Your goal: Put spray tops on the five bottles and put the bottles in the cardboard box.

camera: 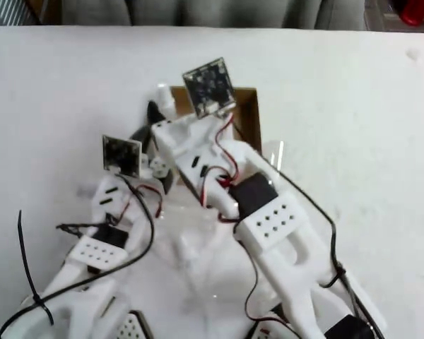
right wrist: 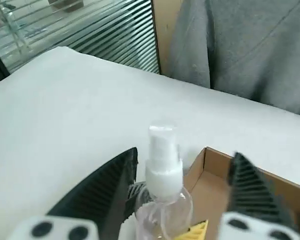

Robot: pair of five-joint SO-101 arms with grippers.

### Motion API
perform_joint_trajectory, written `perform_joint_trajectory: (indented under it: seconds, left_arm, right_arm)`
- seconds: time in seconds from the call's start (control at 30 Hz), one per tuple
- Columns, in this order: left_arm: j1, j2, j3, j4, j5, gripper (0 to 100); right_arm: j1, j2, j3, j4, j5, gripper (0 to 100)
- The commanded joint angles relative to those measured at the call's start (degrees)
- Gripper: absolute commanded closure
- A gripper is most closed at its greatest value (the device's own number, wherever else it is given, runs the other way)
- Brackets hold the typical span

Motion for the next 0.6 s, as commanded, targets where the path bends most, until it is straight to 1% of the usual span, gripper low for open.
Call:
perform_joint_trajectory:
  seconds: [0.0, 0.1, 0.17, 0.23, 0.3, 0.33, 0.4, 0.43, 0.57]
  left_arm:
    - [-0.6, -2.3, -0.7, -1.7, 0.7, 98]
    - [-0.6, -2.3, -0.7, -1.7, 0.7, 98]
    - [-0.6, -2.3, -0.7, -1.7, 0.7, 98]
    - [-0.6, -2.3, -0.7, -1.7, 0.7, 98]
    - [-0.6, -2.3, -0.7, -1.7, 0.7, 98]
    - [-0.6, -2.3, -0.7, -1.7, 0.7, 98]
    - [-0.6, -2.3, -0.7, -1.7, 0.6, 98]
    - [-0.6, -2.3, -0.7, -1.7, 0.5, 98]
    - [-0.6, -2.3, -0.6, -1.7, 0.4, 98]
  right_arm:
    - [-0.2, -0.7, -8.4, 4.8, -0.5, 68.3]
    - [2.8, -0.5, -13.3, 6.5, -0.5, 69.7]
    - [5.1, -0.1, -15.3, 6.5, -0.3, 74.3]
    - [6.4, 0.4, -16.3, 6.2, -0.1, 83.7]
    - [6.8, 1.9, -16.3, 2.6, 0.0, 97.6]
    - [6.9, 2.9, -16.3, 0.4, 0.0, 99.5]
    - [6.8, 5.3, -16.3, -2.8, 0.0, 93.1]
    - [6.5, 6.2, -16.3, -3.8, 0.0, 92.6]
    - [4.1, 8.8, -17.8, -5.8, 0.0, 98.9]
